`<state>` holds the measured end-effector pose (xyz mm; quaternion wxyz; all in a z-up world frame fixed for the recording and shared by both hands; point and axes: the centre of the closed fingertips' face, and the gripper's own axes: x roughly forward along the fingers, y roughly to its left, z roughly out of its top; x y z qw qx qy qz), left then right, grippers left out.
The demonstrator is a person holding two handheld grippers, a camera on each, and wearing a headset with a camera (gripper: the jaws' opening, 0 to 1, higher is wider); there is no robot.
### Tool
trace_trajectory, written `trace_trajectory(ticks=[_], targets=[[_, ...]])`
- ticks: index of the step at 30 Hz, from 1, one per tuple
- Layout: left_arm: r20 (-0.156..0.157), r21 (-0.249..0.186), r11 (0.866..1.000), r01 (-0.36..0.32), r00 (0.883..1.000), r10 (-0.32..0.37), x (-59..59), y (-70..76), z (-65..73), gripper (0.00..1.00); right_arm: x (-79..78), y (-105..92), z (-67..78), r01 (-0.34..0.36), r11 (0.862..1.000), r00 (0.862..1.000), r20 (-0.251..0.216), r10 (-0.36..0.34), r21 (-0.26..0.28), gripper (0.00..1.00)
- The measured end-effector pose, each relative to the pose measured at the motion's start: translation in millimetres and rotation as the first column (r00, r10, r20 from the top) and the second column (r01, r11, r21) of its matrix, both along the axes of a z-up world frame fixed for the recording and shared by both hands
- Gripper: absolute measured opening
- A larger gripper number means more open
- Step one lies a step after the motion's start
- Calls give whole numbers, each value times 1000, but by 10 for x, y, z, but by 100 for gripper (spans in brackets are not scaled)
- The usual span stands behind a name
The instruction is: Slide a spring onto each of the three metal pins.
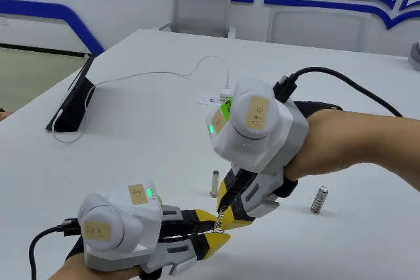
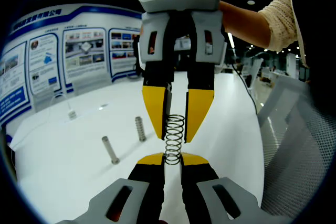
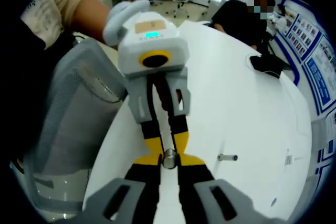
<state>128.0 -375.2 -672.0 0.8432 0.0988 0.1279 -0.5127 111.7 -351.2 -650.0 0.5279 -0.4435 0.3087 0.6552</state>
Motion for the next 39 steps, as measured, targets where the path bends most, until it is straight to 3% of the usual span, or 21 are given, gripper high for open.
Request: trace_trajectory(ticks=[20, 31, 39], targets=[[14, -27, 999, -19, 1000, 19, 36, 3, 75, 11, 46, 4, -18, 11, 1000, 1000, 6, -11, 3, 12], [3, -21, 998, -61, 998, 61, 84, 109, 25, 24, 120, -12, 9, 26, 1000, 1000, 15, -26, -1, 12], [-20, -22, 994, -107, 994, 106, 152, 203, -6, 39, 200, -44, 41, 43, 999, 999, 24, -43, -2, 12]])
